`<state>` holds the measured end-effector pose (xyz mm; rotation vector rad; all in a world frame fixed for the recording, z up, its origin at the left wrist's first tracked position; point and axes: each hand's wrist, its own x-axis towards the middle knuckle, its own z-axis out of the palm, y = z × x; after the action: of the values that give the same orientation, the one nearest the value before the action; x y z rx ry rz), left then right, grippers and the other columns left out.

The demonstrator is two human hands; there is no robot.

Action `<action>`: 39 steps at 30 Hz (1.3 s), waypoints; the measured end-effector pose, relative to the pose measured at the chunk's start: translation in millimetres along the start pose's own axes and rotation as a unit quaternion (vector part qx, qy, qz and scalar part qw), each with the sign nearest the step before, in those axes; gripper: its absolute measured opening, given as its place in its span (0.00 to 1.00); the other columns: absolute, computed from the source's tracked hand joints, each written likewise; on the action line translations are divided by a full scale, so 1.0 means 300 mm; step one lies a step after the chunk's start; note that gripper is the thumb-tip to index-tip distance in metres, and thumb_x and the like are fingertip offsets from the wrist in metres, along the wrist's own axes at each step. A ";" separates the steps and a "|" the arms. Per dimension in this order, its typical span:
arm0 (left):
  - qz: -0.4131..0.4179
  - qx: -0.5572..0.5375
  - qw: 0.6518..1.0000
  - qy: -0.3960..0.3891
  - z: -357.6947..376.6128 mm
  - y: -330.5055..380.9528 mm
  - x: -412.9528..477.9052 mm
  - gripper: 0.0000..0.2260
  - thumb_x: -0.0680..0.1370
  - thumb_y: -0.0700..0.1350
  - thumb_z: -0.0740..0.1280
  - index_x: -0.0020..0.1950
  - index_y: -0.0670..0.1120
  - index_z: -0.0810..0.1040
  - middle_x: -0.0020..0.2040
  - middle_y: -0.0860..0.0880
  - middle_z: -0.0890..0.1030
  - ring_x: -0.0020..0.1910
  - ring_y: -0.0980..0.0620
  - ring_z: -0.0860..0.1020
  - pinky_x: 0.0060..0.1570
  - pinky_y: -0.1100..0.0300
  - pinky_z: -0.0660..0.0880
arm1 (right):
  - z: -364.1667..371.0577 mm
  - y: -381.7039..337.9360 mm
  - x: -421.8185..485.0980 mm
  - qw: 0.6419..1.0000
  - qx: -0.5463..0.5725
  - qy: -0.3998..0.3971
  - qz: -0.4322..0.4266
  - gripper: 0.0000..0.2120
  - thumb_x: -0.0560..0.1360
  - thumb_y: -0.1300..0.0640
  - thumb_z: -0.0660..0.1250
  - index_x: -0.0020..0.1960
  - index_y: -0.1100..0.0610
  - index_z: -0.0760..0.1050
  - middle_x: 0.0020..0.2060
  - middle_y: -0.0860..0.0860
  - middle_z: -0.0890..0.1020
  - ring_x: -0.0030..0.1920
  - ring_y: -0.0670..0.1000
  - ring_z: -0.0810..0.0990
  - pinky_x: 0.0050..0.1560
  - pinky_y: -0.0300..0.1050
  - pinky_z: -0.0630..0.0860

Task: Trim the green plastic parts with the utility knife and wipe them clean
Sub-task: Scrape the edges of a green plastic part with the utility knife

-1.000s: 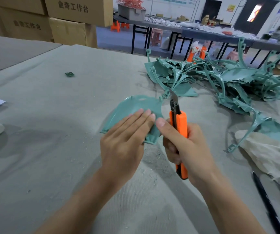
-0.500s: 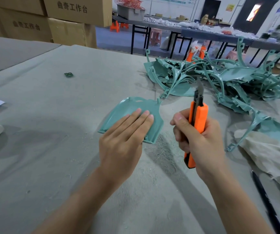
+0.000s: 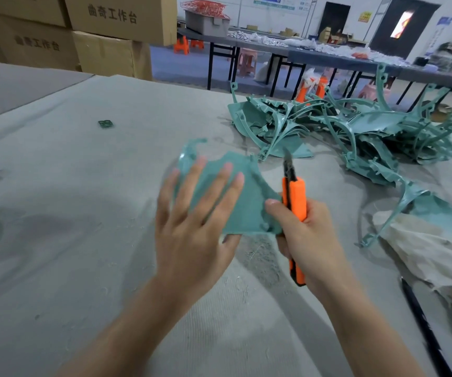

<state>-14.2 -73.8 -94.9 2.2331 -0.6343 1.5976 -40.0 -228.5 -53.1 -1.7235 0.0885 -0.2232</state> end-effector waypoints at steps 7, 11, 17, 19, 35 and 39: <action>-0.135 -0.221 0.964 -0.060 -0.005 -0.039 0.035 0.48 0.66 0.66 0.72 0.75 0.41 0.57 0.76 0.34 0.47 0.77 0.37 0.44 0.74 0.39 0.49 | -0.086 -0.011 0.041 0.985 0.108 0.125 -0.041 0.18 0.80 0.59 0.66 0.33 0.50 0.82 0.22 0.41 0.68 0.21 0.42 0.61 0.23 0.35 0.59; -0.032 -0.141 0.988 -0.057 -0.006 -0.049 0.027 0.31 0.70 0.55 0.74 0.67 0.43 0.69 0.73 0.39 0.62 0.76 0.37 0.55 0.73 0.41 0.53 | -0.128 -0.014 0.055 0.979 0.193 0.066 -0.006 0.19 0.79 0.60 0.66 0.30 0.51 0.77 0.23 0.46 0.66 0.19 0.45 0.60 0.21 0.36 0.60; 0.085 -0.127 0.987 -0.056 -0.026 -0.037 0.017 0.15 0.74 0.35 0.66 0.59 0.40 0.81 0.64 0.42 0.78 0.65 0.43 0.76 0.60 0.45 0.75 | -0.116 0.002 0.055 0.991 0.130 -0.033 0.004 0.20 0.72 0.42 0.72 0.39 0.60 0.73 0.26 0.51 0.65 0.21 0.46 0.60 0.22 0.37 0.60; 0.055 -0.095 0.991 -0.071 -0.032 -0.042 0.015 0.16 0.75 0.33 0.66 0.63 0.39 0.78 0.64 0.43 0.78 0.64 0.43 0.76 0.57 0.46 0.77 | -0.096 -0.011 0.046 0.988 0.152 -0.024 -0.020 0.28 0.70 0.30 0.66 0.45 0.56 0.80 0.28 0.51 0.72 0.22 0.46 0.62 0.24 0.38 0.60; -0.123 -0.044 0.991 0.003 -0.078 -0.079 0.279 0.24 0.65 0.23 0.66 0.61 0.33 0.78 0.59 0.37 0.79 0.58 0.37 0.79 0.53 0.40 0.78 | -0.007 -0.113 -0.012 0.931 -0.158 0.043 -0.328 0.28 0.78 0.29 0.52 0.46 0.54 0.70 0.31 0.51 0.71 0.28 0.46 0.68 0.30 0.36 0.62; -0.218 -0.080 0.966 -0.113 -0.072 -0.063 0.368 0.32 0.64 0.23 0.67 0.66 0.43 0.77 0.57 0.42 0.82 0.45 0.38 0.83 0.42 0.43 0.80 | -0.018 -0.146 0.029 0.926 -0.189 0.040 -0.324 0.26 0.77 0.30 0.54 0.44 0.52 0.73 0.31 0.47 0.72 0.30 0.45 0.69 0.32 0.32 0.62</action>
<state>8.8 -65.4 16.7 2.2507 -0.2817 1.0534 -35.5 -228.3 -8.5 -2.0845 -0.4134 -0.8072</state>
